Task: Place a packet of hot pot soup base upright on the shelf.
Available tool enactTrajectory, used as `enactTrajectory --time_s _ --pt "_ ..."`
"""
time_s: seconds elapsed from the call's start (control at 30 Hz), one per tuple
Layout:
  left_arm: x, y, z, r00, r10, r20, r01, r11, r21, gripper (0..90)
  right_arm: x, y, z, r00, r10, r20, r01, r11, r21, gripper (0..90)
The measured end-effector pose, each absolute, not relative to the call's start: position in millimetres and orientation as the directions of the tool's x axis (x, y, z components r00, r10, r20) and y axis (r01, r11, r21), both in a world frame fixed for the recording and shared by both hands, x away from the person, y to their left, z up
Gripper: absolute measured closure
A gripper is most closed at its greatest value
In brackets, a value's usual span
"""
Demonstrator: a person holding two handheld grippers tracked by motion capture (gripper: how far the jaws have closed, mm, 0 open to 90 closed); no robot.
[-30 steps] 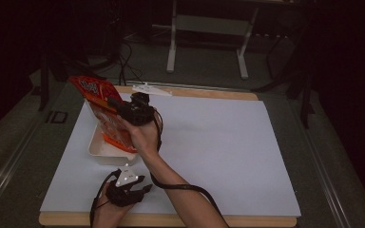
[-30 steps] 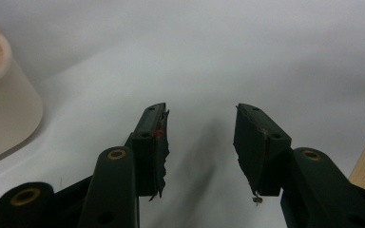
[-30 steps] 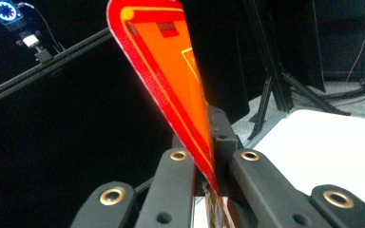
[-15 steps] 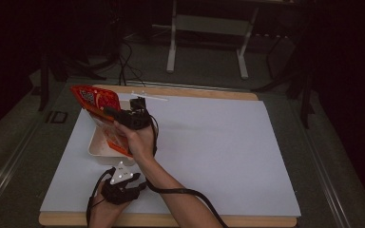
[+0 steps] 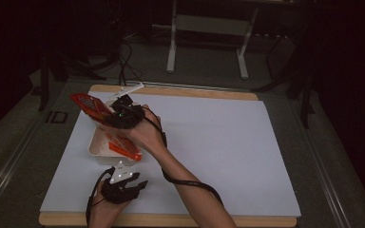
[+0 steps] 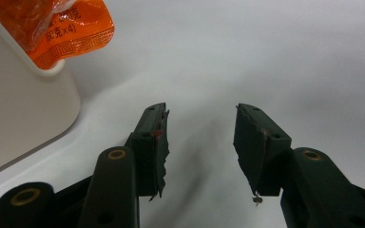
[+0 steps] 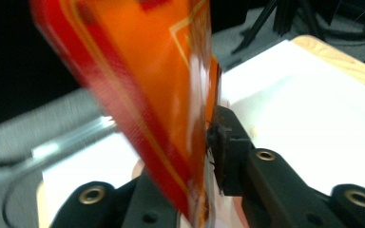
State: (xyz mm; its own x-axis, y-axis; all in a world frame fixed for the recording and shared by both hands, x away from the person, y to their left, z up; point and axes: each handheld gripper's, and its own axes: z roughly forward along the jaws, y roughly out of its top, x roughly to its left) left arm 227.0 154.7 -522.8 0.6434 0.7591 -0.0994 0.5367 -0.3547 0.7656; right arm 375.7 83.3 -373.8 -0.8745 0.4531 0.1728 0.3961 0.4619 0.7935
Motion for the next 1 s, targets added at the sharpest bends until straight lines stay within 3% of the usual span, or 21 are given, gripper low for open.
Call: enactTrajectory --time_s 0.13,0.33,0.6,1.0 --pt "227.1 155.3 -522.7 0.642 0.76 -0.101 0.537 -0.352 0.767 55.0 375.0 91.6 -373.7 -0.892 0.443 0.086 0.342 0.538 0.77 80.8" --pt "227.7 158.0 -522.2 0.634 0.767 -0.1 0.54 -0.346 0.767 55.1 373.0 96.2 -371.1 -0.888 0.457 0.051 0.335 0.565 0.754 88.2" --pt "230.2 163.5 -521.9 0.616 0.783 -0.089 0.546 -0.343 0.765 55.2 377.1 69.5 -375.9 -0.797 0.552 0.245 0.472 0.315 0.824 89.9" --pt "232.5 171.6 -521.4 0.586 0.805 -0.092 0.56 -0.32 0.764 55.4 354.5 63.2 -380.1 -0.741 0.581 0.337 0.487 0.119 0.865 90.0"
